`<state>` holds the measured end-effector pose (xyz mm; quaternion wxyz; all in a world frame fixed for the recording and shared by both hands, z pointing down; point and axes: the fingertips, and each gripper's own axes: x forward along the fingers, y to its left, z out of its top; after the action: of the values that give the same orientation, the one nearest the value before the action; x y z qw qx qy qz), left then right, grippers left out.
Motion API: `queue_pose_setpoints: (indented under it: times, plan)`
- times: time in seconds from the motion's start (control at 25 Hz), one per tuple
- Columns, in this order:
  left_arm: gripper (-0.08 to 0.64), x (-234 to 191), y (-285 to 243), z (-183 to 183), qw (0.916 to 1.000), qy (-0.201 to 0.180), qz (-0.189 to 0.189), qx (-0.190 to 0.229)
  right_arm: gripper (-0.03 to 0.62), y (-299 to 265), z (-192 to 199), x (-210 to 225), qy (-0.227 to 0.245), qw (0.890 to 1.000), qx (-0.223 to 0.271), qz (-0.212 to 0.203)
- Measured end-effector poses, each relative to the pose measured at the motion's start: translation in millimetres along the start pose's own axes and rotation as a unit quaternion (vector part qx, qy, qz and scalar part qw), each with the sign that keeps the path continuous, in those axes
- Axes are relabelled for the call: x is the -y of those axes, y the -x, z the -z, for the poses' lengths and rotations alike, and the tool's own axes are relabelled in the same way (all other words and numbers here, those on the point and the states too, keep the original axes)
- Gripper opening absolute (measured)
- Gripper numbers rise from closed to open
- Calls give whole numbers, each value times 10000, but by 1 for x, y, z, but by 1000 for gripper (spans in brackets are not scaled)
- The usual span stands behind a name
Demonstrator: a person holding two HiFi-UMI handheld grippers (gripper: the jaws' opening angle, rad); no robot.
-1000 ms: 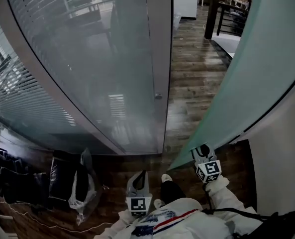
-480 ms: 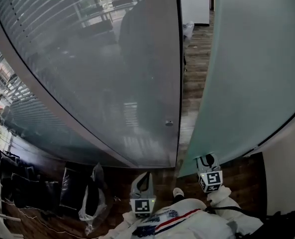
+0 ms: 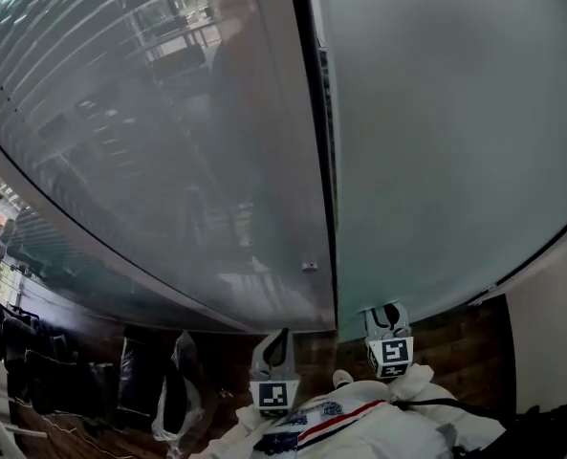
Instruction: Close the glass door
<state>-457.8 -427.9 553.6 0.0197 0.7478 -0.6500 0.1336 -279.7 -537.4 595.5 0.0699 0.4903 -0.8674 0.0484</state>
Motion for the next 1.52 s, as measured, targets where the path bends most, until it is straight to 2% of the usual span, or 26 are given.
queue_pose_setpoints:
  times: [0.24, 0.44, 0.72, 0.88, 1.08, 1.28, 1.48, 1.52]
  plan:
    - [3, 7, -28, -9, 10000, 22, -22, 94, 120, -18, -2, 7, -89, 9997, -213, -36]
    - [3, 8, -37, -8, 9999, -18, 101, 116, 118, -27, 3, 9, -130, 9994, -324, -30]
    - [3, -7, -53, -7, 9975, 103, 671, 191, 120, -39, -2, 9, -205, 9990, -363, 163]
    - [3, -15, -79, -8, 9935, -99, 1103, 261, 120, -56, -3, 16, -301, 9986, -369, 228]
    - [2, -1, -101, -14, 9822, -126, 1852, 276, 120, -73, -8, 32, -311, 9985, -340, 310]
    - [2, 21, -102, -22, 9636, -108, 2657, 277, 120, -77, -16, 42, -311, 9980, -333, 439]
    - [2, 32, -107, -21, 9506, 348, 3072, -293, 121, -86, -37, 55, -298, 9974, -319, 571]
    - [2, 34, -104, -25, 9488, 344, 3134, -167, 121, -83, -37, 55, -289, 9975, -291, 576]
